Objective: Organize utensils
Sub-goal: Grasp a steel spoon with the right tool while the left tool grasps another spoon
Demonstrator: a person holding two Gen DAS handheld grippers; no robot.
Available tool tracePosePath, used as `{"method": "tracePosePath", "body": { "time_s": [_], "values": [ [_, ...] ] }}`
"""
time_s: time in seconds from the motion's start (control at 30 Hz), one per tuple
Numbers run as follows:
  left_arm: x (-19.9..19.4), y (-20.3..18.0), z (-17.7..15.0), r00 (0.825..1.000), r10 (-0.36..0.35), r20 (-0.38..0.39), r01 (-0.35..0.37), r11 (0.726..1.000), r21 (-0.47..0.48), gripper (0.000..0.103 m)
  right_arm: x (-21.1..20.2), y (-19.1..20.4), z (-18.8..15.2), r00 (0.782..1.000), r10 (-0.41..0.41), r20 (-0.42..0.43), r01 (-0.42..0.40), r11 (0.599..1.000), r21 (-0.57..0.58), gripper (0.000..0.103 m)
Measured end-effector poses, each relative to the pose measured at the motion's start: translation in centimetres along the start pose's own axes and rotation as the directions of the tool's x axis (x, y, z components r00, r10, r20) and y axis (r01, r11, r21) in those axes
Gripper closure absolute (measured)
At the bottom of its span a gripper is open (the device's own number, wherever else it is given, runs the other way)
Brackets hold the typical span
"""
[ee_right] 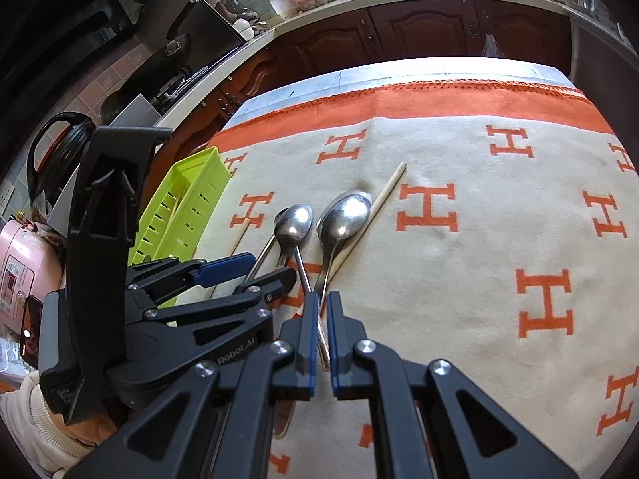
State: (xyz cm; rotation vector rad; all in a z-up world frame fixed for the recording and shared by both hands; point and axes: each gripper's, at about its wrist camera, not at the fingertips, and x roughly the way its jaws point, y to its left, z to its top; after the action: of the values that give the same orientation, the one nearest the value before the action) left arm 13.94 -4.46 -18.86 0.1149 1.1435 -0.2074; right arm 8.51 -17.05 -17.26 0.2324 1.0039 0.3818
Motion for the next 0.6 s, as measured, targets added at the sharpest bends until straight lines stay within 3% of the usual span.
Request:
{"method": "tracePosePath", "body": {
  "time_s": [0.17, 0.43, 0.6],
  "values": [
    [-0.9, 1.8, -1.0, 0.998, -0.065, 0.003, 0.065, 0.996, -0.053, 0.094, 0.3, 0.6, 0.2, 1.000, 0.004, -0.007, -0.004, 1.000, -0.025, 0.098],
    [-2.9, 3.7, -2.1, 0.993, -0.108, 0.047, 0.112, 0.989, -0.093, 0.100, 1.9, 2.6, 0.9, 1.000, -0.014, -0.026, 0.011, 0.995, -0.094, 0.098],
    [-3.5, 4.8, -2.4, 0.989, -0.135, 0.052, 0.141, 0.984, -0.113, 0.102, 3.5, 3.7, 1.4, 0.997, -0.074, -0.027, 0.068, 0.985, -0.161, 0.091]
  ]
}}
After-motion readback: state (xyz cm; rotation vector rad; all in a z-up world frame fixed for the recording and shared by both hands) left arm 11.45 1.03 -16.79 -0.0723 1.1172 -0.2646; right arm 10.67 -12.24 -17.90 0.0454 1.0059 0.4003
